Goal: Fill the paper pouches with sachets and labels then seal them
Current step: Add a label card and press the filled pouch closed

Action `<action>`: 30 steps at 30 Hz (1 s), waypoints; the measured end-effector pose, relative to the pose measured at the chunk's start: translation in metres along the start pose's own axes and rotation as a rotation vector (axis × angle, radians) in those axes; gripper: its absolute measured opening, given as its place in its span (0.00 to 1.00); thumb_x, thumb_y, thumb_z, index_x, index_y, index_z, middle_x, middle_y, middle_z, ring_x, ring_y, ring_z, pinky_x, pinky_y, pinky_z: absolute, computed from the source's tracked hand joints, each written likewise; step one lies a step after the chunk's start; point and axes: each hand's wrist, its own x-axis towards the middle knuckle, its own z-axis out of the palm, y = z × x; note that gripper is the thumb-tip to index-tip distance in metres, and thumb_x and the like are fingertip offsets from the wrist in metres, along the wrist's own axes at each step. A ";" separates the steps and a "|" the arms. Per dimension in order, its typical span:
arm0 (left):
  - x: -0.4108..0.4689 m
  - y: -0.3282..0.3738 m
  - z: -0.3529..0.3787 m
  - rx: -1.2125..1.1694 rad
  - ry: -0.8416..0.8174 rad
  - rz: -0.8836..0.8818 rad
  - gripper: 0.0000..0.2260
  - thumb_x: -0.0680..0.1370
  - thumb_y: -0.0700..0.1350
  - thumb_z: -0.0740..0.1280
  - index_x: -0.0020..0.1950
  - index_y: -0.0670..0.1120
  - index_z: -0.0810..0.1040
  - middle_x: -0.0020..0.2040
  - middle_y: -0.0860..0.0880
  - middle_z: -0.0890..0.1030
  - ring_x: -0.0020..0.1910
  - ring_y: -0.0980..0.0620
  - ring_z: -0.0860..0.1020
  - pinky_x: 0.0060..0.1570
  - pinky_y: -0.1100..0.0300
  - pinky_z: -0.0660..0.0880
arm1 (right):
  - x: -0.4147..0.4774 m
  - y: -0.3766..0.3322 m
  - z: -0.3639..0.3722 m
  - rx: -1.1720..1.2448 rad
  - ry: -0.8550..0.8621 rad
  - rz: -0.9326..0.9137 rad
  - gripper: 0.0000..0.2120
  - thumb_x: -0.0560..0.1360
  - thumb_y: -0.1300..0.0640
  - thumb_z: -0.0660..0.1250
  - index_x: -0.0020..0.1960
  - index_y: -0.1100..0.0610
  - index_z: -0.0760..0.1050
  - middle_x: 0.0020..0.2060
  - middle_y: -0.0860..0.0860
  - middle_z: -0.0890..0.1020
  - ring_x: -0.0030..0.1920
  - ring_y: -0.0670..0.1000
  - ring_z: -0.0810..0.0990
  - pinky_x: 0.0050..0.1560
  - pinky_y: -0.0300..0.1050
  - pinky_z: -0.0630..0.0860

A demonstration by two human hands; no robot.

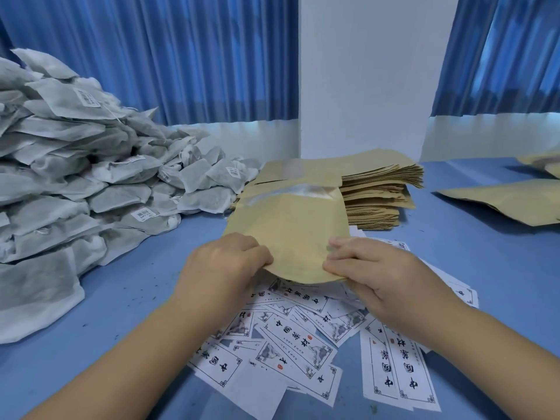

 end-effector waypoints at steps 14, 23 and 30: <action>-0.004 -0.003 -0.002 0.022 -0.594 -0.108 0.14 0.82 0.52 0.58 0.66 0.64 0.73 0.58 0.58 0.77 0.57 0.53 0.75 0.52 0.60 0.74 | 0.002 0.001 0.002 -0.120 -0.473 0.213 0.14 0.81 0.46 0.56 0.61 0.43 0.77 0.53 0.43 0.78 0.54 0.45 0.75 0.49 0.42 0.73; -0.005 0.000 -0.011 -0.009 -0.556 -0.215 0.10 0.78 0.55 0.62 0.43 0.50 0.74 0.39 0.54 0.77 0.41 0.54 0.76 0.34 0.61 0.71 | 0.000 0.001 0.008 0.016 -0.256 0.408 0.08 0.78 0.50 0.63 0.49 0.48 0.81 0.41 0.44 0.81 0.45 0.48 0.78 0.48 0.46 0.74; -0.005 -0.023 -0.022 0.077 -0.360 -0.217 0.05 0.77 0.52 0.66 0.51 0.59 0.74 0.49 0.60 0.72 0.48 0.57 0.75 0.42 0.60 0.73 | -0.002 0.005 0.007 0.029 -0.022 0.431 0.04 0.72 0.60 0.72 0.44 0.53 0.84 0.35 0.45 0.83 0.38 0.49 0.80 0.40 0.45 0.76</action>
